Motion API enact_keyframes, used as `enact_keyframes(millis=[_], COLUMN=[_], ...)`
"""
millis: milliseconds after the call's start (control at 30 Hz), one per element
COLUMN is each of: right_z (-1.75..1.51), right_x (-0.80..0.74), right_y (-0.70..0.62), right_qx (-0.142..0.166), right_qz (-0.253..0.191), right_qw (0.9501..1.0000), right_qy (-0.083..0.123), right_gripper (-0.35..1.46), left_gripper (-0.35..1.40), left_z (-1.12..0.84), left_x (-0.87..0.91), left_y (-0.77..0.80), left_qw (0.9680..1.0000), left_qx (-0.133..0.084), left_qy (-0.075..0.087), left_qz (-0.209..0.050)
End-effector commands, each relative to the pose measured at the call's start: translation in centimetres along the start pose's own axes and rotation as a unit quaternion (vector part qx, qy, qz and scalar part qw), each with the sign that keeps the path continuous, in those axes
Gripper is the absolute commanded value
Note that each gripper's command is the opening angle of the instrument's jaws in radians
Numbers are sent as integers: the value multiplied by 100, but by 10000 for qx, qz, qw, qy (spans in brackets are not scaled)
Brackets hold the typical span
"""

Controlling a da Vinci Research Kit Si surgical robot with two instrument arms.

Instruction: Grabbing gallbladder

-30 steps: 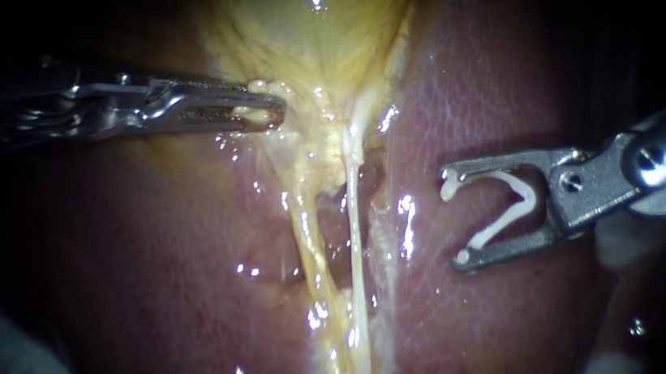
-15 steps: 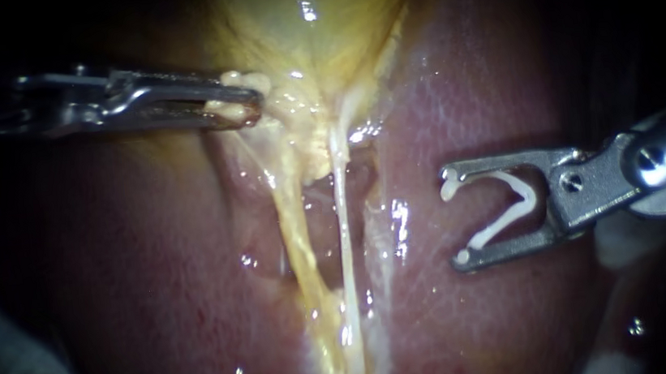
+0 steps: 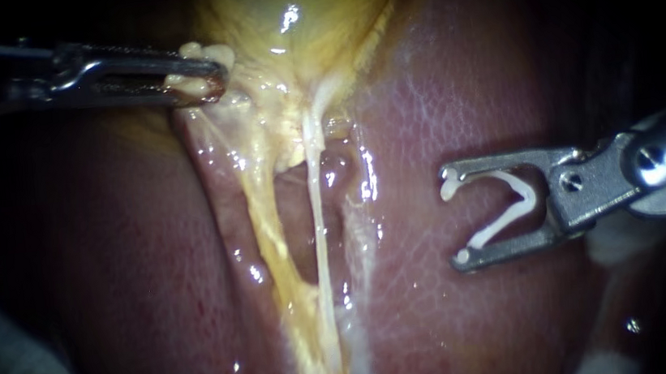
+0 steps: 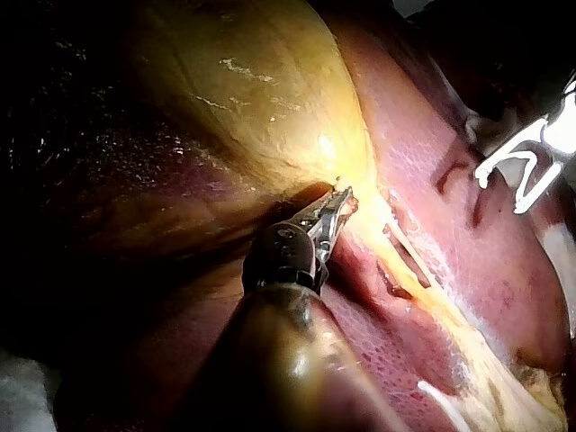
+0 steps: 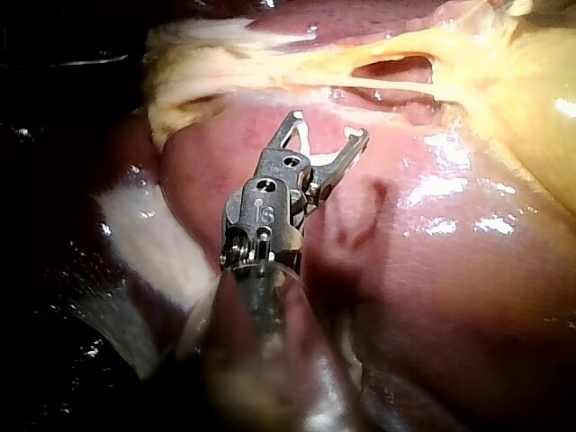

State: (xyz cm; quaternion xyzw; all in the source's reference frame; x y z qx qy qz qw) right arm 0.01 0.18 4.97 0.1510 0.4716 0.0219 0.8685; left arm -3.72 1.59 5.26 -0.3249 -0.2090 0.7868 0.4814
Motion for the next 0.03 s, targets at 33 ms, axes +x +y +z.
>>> enact_keyframes(millis=[33], right_z=[0], right_x=[0], right_y=[0], right_qx=[-1], right_qz=[1], right_qw=[10000], right_qy=[0], right_gripper=[50], left_gripper=[-35], left_z=[1], left_x=[0], left_y=[0], left_qw=[10000], left_qx=[3], left_qy=[1], left_qz=[1])
